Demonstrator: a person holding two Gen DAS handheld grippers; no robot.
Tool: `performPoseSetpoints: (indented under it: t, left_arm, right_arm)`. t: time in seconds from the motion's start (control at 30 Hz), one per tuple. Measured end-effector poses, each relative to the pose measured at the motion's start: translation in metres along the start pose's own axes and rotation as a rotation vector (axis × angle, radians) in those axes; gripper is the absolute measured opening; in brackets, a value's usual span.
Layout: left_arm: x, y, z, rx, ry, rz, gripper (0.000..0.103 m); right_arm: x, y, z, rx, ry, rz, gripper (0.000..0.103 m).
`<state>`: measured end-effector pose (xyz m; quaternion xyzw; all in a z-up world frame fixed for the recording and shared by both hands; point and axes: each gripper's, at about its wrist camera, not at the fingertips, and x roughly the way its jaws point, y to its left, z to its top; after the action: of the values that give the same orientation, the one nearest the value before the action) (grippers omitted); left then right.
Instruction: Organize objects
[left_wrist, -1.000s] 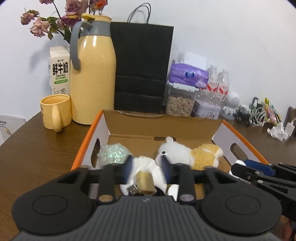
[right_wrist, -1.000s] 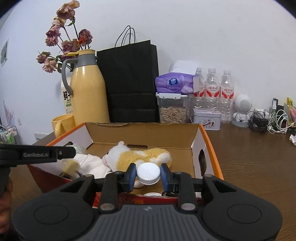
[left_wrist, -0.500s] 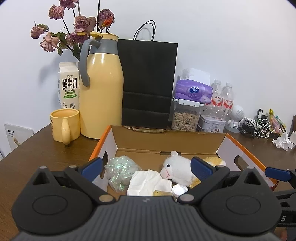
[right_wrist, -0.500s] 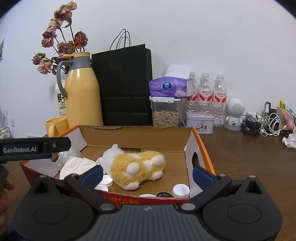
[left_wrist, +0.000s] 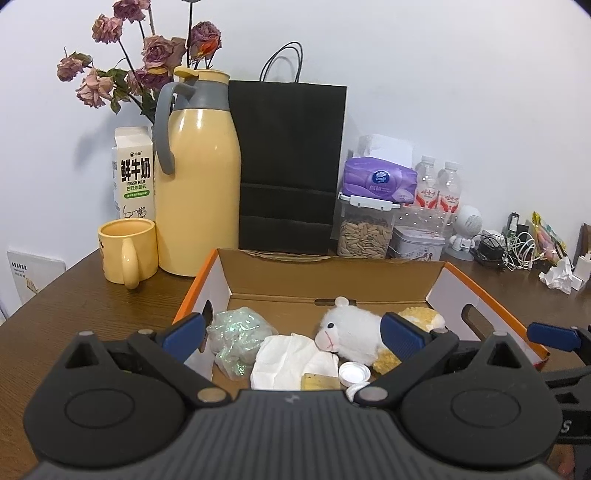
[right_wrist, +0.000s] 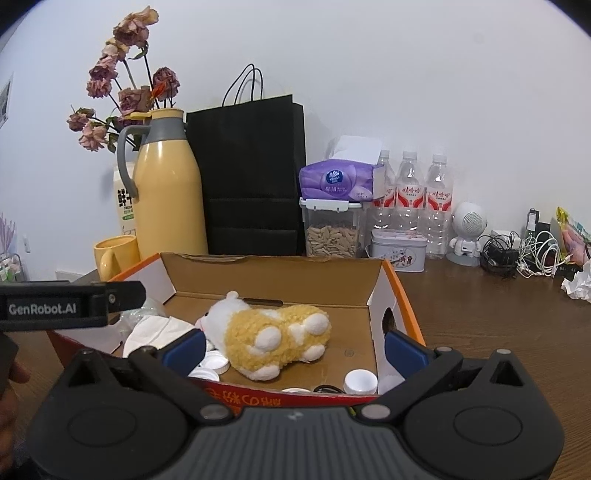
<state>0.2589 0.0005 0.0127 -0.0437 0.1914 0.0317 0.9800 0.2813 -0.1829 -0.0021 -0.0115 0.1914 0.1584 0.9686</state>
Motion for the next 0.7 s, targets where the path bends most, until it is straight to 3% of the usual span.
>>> performPoseSetpoints:
  t: [0.4, 0.7]
  left_arm:
    - [-0.04, -0.001, -0.007, 0.038, -0.057, -0.02, 0.103]
    - [-0.07, 0.012, -0.017, 0.051, -0.032, -0.028, 0.103]
  right_arm:
    - [-0.031, -0.006, -0.003, -0.004, -0.042, -0.006, 0.103]
    - [-0.063, -0.009, -0.016, -0.031, -0.019, 0.015, 0.103]
